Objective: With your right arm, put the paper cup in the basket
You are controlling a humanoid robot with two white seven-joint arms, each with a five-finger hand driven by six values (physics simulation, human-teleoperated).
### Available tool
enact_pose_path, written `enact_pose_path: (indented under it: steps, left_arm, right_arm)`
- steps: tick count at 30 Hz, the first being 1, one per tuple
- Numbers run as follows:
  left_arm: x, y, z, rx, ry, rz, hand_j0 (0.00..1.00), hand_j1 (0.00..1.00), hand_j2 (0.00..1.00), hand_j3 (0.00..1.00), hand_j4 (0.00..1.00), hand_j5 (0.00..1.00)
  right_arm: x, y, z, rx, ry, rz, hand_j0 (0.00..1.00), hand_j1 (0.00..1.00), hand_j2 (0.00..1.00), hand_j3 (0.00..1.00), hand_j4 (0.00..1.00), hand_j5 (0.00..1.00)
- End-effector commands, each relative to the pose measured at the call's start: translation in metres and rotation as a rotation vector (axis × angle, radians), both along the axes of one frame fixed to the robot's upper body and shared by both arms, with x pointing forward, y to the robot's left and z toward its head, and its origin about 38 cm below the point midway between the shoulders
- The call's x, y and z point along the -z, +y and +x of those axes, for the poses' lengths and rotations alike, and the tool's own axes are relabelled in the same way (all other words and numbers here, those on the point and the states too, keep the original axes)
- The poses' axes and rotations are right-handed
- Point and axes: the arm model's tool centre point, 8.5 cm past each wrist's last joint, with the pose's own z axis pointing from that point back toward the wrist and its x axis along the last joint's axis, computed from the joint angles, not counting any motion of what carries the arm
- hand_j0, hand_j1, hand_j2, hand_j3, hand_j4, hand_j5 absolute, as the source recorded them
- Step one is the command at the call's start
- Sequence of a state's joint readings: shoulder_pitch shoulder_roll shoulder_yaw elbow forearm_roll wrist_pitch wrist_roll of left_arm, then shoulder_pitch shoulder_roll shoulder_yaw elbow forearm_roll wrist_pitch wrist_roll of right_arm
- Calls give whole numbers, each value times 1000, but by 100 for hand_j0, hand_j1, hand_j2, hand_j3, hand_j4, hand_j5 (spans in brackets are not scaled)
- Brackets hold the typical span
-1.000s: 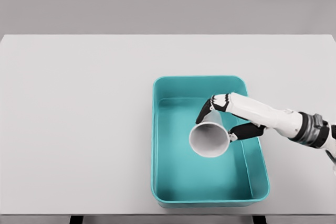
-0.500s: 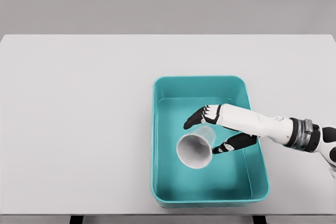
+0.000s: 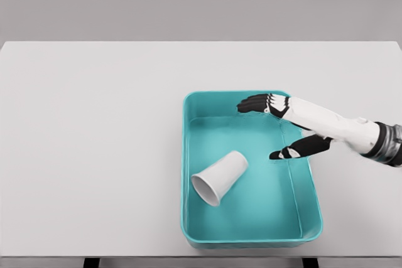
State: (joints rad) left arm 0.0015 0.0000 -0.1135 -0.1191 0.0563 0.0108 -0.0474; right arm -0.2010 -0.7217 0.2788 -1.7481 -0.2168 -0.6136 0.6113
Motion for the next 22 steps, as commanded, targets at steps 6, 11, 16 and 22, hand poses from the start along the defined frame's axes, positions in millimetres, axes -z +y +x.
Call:
enact_pose_path:
  steps: [6, 11, 16, 22]
  left_arm:
    - [0, 0, 0, 1, 0, 0, 100, 100, 100, 100, 100, 100]
    - [0, 0, 0, 0, -1, 0, 100, 100, 100, 100, 100, 100]
    - [0, 0, 0, 4, 0, 0, 100, 100, 100, 100, 100, 100]
    - [0, 0, -1, 2, 3, 0, 100, 100, 100, 100, 100, 100]
  right_arm:
    - [-30, -33, 19, 158, 67, 96, 100, 100, 100, 100, 100, 100]
    - [-26, -44, 30, 282, 180, 167, 100, 100, 100, 100, 100, 100]
    - [-17, -57, 38, 337, 319, 275, 100, 100, 100, 100, 100, 100]
    - [-1, -78, 41, 416, 388, 300, 100, 100, 100, 100, 100, 100]
